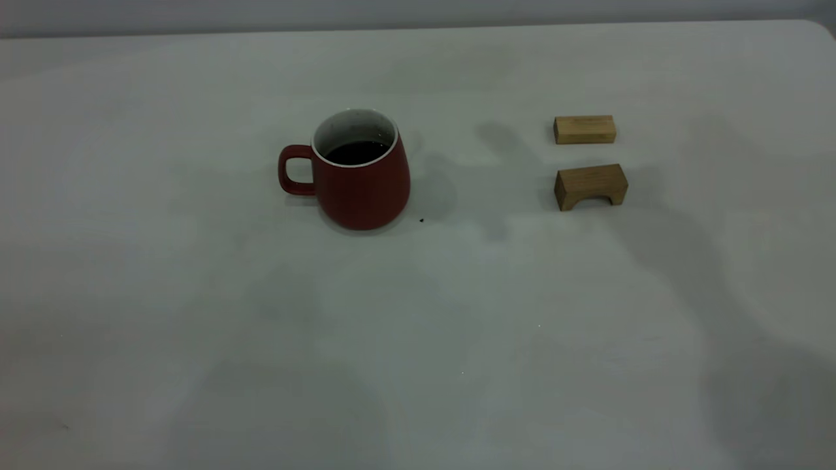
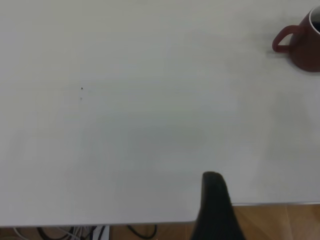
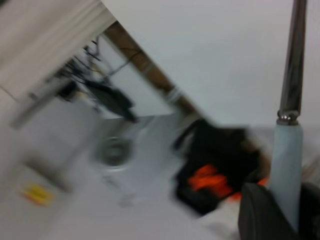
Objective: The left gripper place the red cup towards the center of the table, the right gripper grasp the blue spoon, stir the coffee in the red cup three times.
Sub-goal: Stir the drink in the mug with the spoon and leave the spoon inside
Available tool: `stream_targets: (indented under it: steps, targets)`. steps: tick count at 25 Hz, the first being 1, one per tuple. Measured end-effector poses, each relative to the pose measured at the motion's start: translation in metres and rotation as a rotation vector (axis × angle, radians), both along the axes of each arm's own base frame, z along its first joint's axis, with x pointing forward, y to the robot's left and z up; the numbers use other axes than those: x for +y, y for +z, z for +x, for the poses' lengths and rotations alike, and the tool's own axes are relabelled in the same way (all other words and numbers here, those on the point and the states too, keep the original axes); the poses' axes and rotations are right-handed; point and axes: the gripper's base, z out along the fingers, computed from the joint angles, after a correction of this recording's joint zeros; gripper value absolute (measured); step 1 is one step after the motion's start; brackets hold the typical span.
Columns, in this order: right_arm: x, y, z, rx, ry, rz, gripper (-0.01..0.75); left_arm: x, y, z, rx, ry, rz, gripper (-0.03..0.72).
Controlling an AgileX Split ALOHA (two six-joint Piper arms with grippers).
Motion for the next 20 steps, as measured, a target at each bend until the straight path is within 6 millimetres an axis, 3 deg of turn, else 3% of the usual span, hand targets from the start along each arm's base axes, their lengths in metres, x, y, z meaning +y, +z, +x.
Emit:
stream_targets:
  steps: [4,9,15,20]
  targets:
    - [0.023,0.004,-0.009,0.317,-0.136,0.103,0.148,0.0,0.0,0.0,0.0,0.0,0.0,0.594]
    - [0.041,-0.001,-0.014,0.471,-0.182,0.172,0.148,0.0,0.0,0.0,0.0,0.0,0.0,0.594]
    - [0.045,-0.025,-0.009,0.568,-0.193,0.214,0.148,0.0,0.0,0.0,0.0,0.0,0.0,0.594]
    - [0.048,-0.06,0.0,0.614,-0.219,0.264,0.148,0.0,0.0,0.0,0.0,0.0,0.0,0.594]
